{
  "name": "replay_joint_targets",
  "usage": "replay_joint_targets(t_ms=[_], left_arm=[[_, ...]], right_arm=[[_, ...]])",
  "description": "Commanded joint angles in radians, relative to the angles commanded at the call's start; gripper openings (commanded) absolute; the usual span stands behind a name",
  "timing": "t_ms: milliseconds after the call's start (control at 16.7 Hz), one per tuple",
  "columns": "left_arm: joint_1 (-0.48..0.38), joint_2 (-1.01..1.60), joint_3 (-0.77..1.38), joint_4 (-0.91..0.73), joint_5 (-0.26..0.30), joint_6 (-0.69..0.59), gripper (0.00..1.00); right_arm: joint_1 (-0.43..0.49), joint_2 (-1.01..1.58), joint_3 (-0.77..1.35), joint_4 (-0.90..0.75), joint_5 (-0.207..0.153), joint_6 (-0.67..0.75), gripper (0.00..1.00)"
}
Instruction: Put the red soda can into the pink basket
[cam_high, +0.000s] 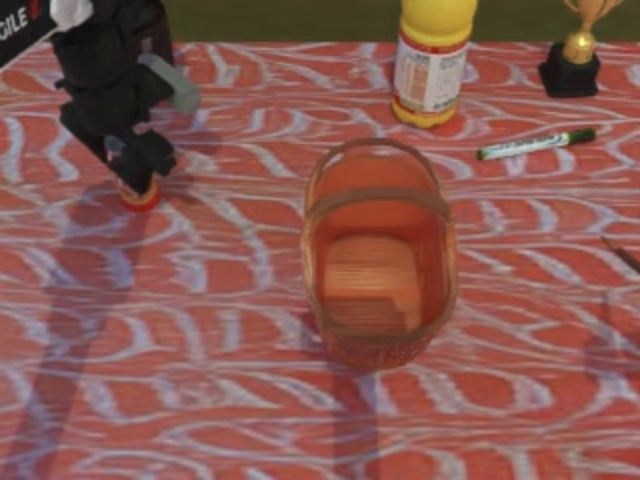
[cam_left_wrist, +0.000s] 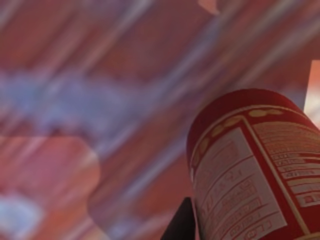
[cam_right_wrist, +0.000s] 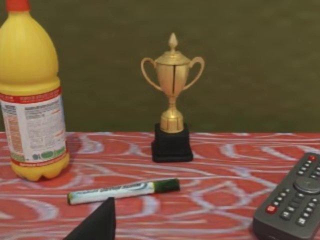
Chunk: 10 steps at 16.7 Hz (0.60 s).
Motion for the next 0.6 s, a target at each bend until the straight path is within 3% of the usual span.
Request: replay_joint_targets(t_ms=[300, 420, 600], left_arm=[[-0.002, -0.001, -0.006, 0.010, 0.007, -0.002, 0.00], [-0.008, -0.007, -0.034, 0.062, 0.046, -0.021, 0.00], [-0.024, -0.031, -0.112, 0.221, 0.154, -0.073, 0.00]], right_arm=[[0.000, 0.000, 0.000, 0.000, 0.000, 0.000, 1.00], [0.000, 0.000, 0.000, 0.000, 0.000, 0.000, 1.00], [0.000, 0.000, 0.000, 0.000, 0.000, 0.000, 1.00]])
